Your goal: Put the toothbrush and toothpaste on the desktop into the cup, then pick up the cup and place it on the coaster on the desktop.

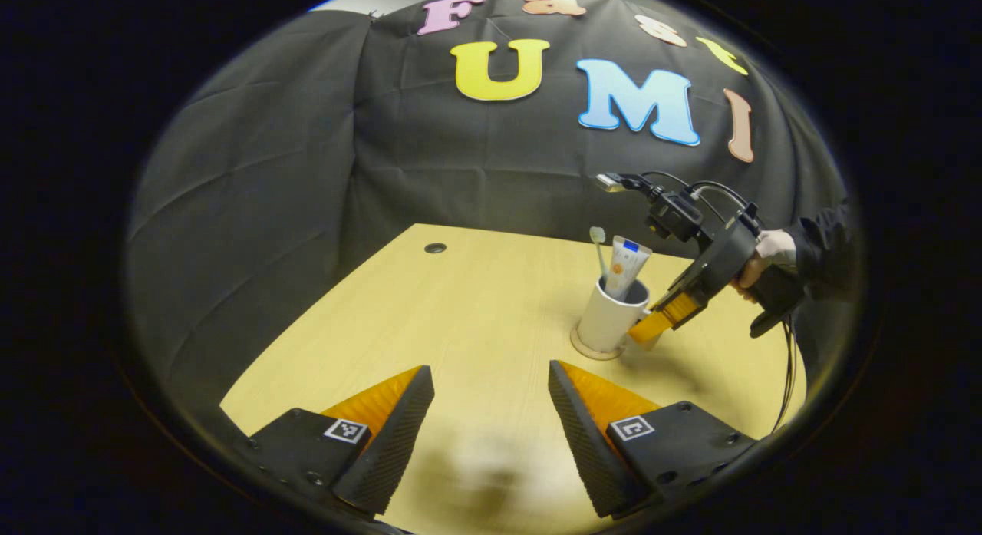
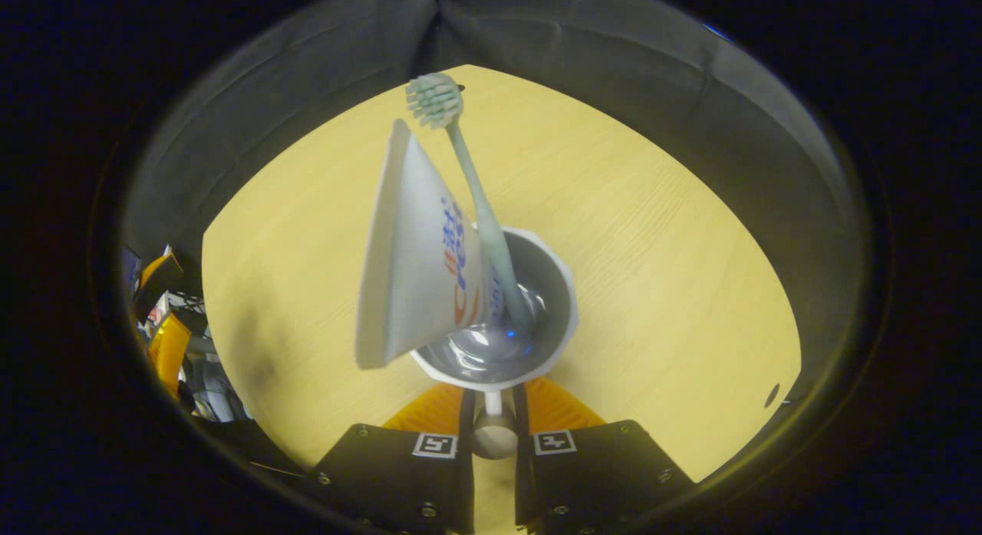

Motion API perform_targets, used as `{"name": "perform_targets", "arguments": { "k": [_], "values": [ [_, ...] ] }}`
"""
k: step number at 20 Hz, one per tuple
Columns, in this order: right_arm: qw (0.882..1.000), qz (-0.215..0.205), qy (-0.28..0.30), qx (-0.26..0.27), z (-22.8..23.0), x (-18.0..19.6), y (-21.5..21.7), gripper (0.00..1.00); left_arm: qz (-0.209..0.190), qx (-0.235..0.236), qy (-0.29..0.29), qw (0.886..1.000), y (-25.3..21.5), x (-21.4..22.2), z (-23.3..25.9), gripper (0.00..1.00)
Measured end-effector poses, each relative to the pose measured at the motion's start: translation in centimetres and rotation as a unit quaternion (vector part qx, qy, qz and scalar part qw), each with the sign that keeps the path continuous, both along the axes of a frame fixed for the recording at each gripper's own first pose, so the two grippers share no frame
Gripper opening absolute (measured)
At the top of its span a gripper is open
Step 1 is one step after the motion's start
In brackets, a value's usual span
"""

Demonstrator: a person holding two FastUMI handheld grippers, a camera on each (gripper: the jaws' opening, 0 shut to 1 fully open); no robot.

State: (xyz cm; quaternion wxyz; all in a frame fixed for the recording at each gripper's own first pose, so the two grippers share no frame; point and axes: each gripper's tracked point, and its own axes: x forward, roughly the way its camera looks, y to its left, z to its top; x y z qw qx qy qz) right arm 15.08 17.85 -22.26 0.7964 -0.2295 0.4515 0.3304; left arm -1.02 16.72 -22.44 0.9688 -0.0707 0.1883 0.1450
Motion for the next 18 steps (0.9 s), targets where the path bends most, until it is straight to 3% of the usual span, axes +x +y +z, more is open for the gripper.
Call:
{"name": "perform_targets", "arguments": {
  "k": [5,9,14,18],
  "values": [
    [1.000,0.003,-0.015,-0.002,0.9,-0.2,-0.2,0.27,-0.011,0.004,-0.004,1.000,-0.1,0.0,0.1,0.99],
    [0.999,-0.008,-0.029,0.027,3.2,-0.7,-0.6,0.29,-0.027,0.013,-0.008,1.000,-0.5,0.2,0.9,0.99],
    [0.992,-0.048,-0.069,0.091,7.2,-2.3,-1.8,0.26,-0.069,0.027,-0.024,0.997,-3.2,3.4,3.7,0.99],
    [0.978,-0.096,-0.135,0.127,11.1,-3.3,-4.3,0.25,-0.102,0.048,-0.052,0.992,-5.3,5.6,6.9,0.98]
  ]
}}
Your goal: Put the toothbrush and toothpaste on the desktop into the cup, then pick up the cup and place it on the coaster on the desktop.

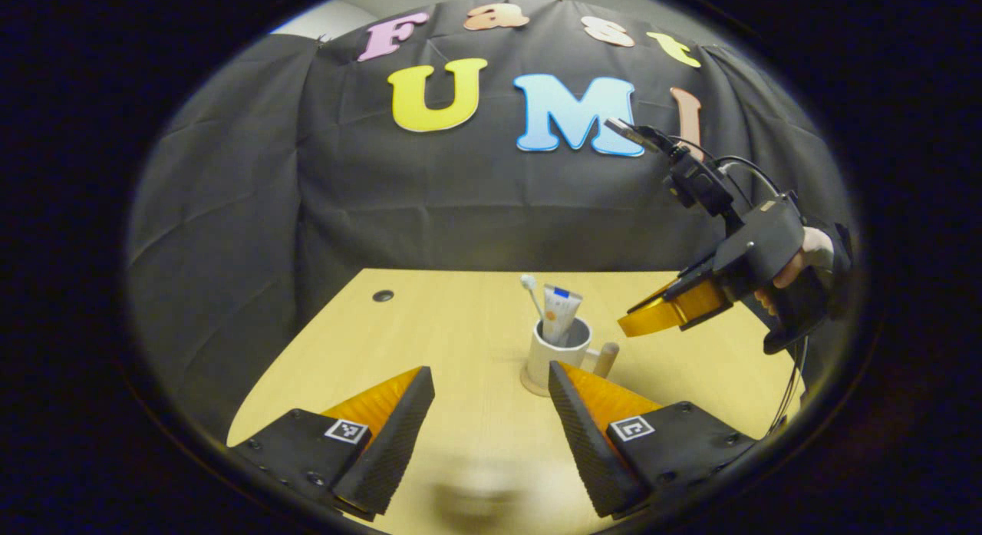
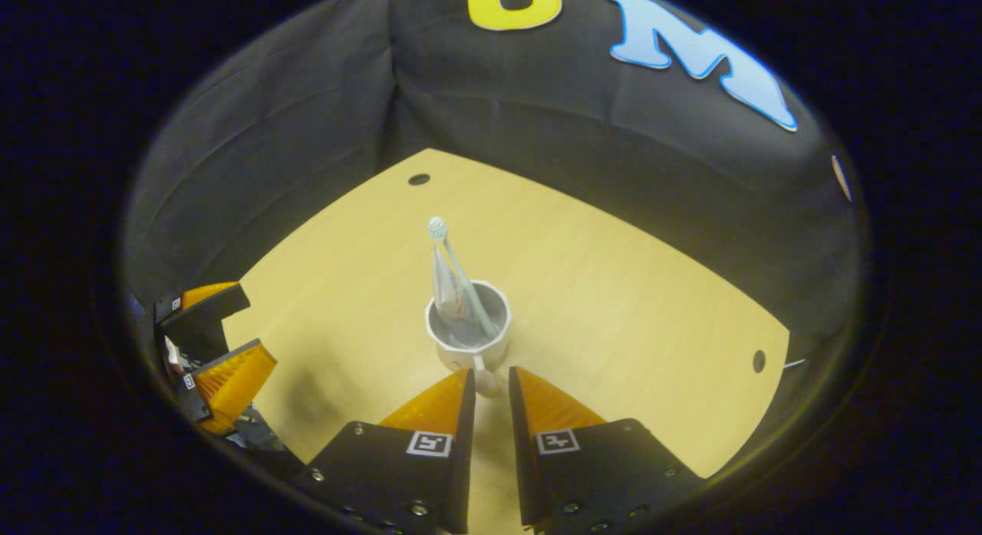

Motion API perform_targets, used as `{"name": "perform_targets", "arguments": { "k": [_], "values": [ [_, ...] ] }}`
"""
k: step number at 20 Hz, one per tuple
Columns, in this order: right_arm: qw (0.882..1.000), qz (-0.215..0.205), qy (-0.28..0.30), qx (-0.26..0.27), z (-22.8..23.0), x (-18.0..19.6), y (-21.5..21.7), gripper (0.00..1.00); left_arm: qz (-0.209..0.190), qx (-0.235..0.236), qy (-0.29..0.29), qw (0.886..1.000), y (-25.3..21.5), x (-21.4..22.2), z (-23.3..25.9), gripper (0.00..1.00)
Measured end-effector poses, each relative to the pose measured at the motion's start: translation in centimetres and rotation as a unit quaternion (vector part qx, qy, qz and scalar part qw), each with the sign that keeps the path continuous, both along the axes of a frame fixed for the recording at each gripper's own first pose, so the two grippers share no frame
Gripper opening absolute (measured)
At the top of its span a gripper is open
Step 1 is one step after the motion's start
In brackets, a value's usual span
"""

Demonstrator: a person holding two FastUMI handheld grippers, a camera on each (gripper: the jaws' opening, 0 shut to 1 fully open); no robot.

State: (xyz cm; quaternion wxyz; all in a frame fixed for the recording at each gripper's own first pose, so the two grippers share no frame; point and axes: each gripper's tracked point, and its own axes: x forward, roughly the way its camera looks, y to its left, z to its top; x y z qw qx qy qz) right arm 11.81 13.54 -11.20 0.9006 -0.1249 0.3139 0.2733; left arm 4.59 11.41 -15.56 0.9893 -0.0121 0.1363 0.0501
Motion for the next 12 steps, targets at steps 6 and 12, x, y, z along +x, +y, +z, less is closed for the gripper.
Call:
{"name": "perform_targets", "arguments": {
  "k": [6,12],
  "values": [
    [0.989,-0.088,-0.109,0.044,6.6,-2.0,-3.6,0.25,-0.035,0.011,-0.056,0.998,-3.3,3.2,6.3,0.98],
    [0.960,-0.176,-0.191,0.104,10.7,-5.3,-6.4,0.32,-0.071,0.031,-0.103,0.992,-6.3,4.0,11.4,0.98]
  ]
}}
